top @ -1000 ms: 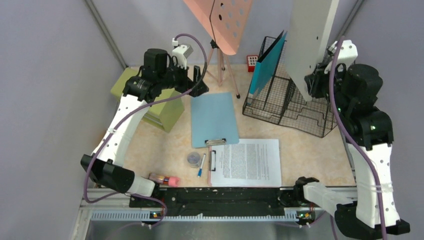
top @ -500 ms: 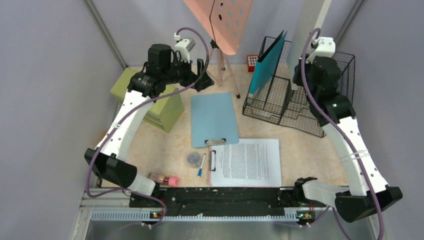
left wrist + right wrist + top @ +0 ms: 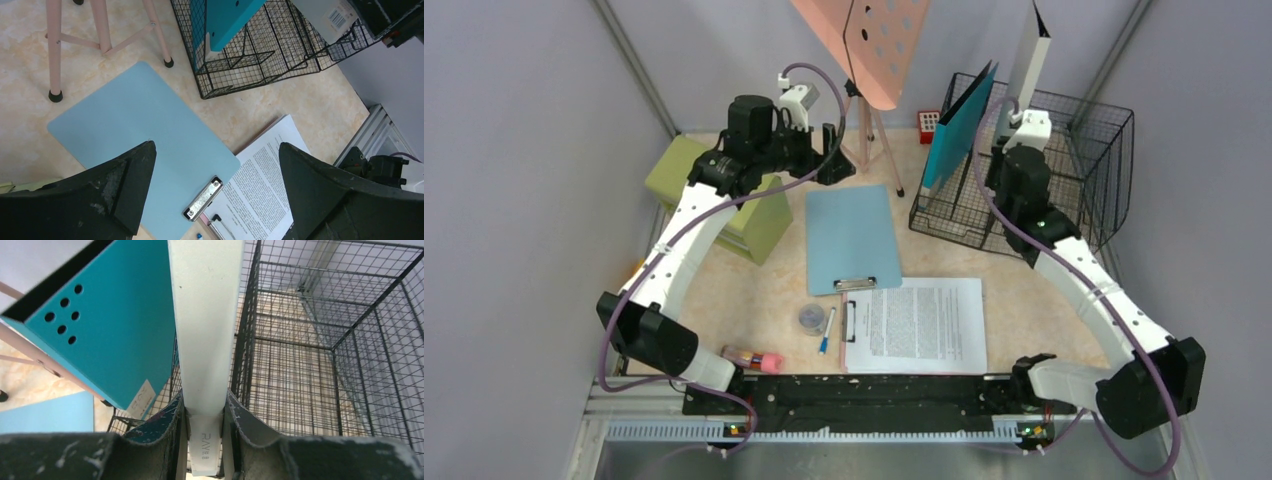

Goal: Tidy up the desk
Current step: Place the folder in the storage box.

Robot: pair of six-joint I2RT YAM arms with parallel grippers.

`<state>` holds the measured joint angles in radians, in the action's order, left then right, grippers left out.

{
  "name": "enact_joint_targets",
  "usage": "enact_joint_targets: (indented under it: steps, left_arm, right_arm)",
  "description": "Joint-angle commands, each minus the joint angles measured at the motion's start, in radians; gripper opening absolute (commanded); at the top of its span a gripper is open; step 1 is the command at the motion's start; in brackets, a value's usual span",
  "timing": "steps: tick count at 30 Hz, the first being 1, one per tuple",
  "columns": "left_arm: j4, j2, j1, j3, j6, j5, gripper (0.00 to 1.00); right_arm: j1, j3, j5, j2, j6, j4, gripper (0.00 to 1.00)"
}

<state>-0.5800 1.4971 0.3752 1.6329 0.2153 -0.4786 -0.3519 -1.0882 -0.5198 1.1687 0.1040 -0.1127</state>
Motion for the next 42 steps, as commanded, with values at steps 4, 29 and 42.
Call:
enact_joint_targets:
  steps: [4,29,42]
  left_arm:
    - [0.076,-0.018,0.004,-0.038,0.013,-0.001,0.98]
    - [0.097,-0.016,0.008,-0.103,0.005,0.009,0.97]
    - [0.11,-0.015,0.009,-0.129,0.006,0.001,0.97]
  right_arm:
    - [-0.068,0.145,-0.1,0.012,-0.088,0.428,0.0]
    - [-0.082,0.367,-0.193,0.206,-0.124,0.917,0.0]
    - [-0.074,0.455,-0.149,0.306,-0.184,1.17,0.0]
